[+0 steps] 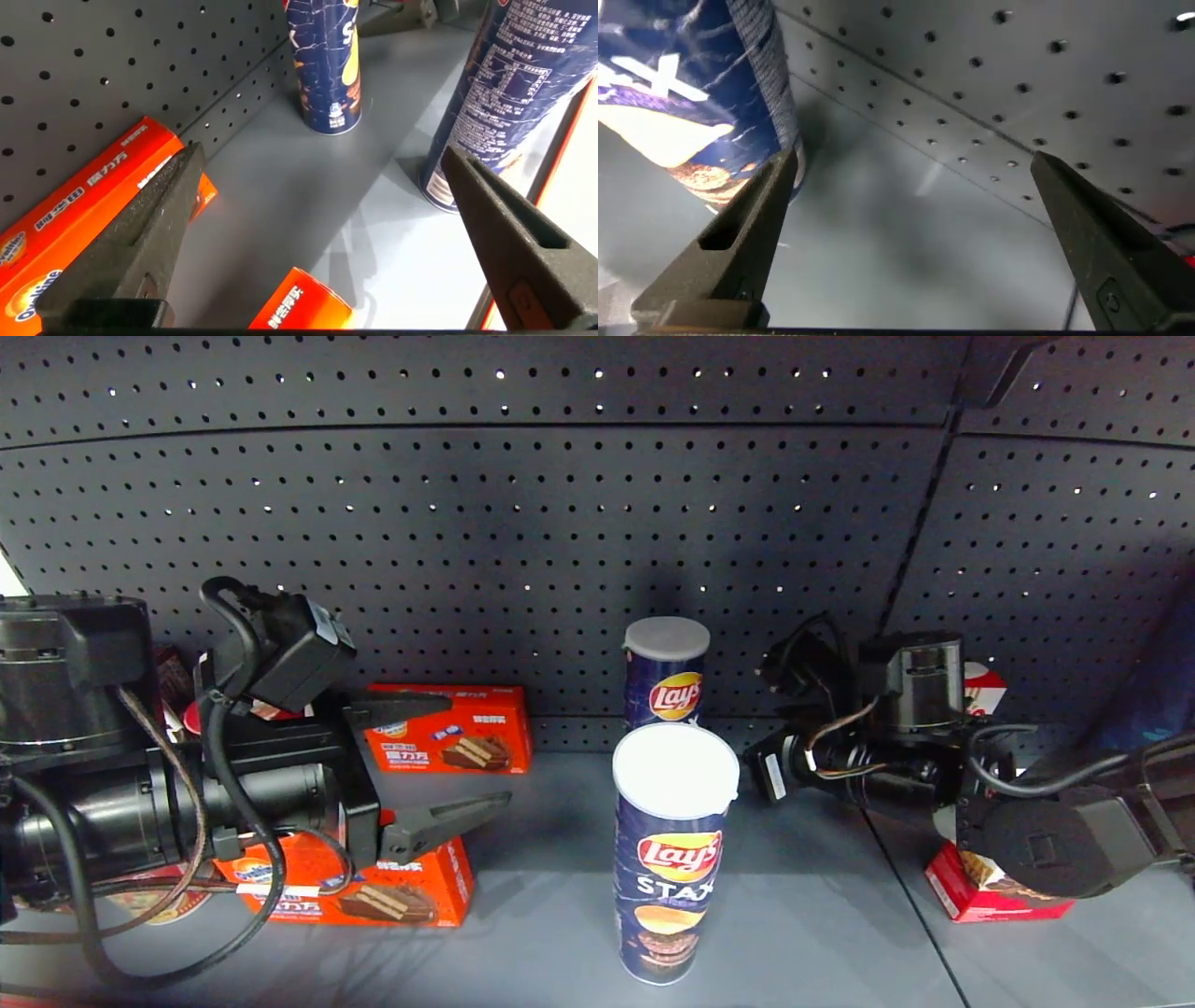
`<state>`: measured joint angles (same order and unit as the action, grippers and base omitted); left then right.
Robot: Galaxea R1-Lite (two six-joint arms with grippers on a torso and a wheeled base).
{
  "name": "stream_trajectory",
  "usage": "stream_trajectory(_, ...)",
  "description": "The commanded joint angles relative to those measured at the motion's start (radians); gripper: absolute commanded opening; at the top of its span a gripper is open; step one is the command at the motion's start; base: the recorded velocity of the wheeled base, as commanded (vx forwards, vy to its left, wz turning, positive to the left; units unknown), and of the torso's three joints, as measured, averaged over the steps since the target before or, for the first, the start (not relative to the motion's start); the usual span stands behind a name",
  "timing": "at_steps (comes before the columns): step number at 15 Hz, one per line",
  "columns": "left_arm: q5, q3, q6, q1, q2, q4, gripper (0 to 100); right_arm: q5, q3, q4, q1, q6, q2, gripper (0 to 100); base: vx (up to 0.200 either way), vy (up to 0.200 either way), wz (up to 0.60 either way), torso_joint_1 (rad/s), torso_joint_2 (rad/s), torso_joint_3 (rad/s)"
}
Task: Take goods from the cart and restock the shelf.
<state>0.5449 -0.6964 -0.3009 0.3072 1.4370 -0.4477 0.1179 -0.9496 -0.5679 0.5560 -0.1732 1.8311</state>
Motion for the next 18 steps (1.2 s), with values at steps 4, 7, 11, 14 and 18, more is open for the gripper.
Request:
stream_trajectory(4,0.0,0.001,0.0,0.0,0.0,0.0,100,-0.004,-0.023,-0.003,0.012,0.0,0.036,100,0.0,0.0,0.0,0.0,0.0,0.0)
stream_trajectory(7,0.0,0.003,0.0,0.0,-0.001,0.0,100,-0.004,-0.038,-0.003,0.025,0.0,0.051,100,0.0,0.0,0.0,0.0,0.0,0.0)
stream_trajectory(11,0.001,0.011,0.0,0.0,-0.003,0.0,100,-0.004,-0.044,-0.004,0.032,0.0,0.063,100,0.0,0.0,0.0,0.0,0.0,0.0)
stream_trajectory(14,0.0,0.017,-0.001,0.0,-0.004,0.0,100,-0.003,-0.041,-0.004,0.03,0.001,0.053,100,0.0,0.0,0.0,0.0,0.0,0.0)
stream_trajectory(18,0.0,0.017,-0.003,0.0,-0.004,0.0,100,0.002,-0.025,0.002,0.033,0.001,-0.044,100,0.0,0.0,0.0,0.0,0.0,0.0)
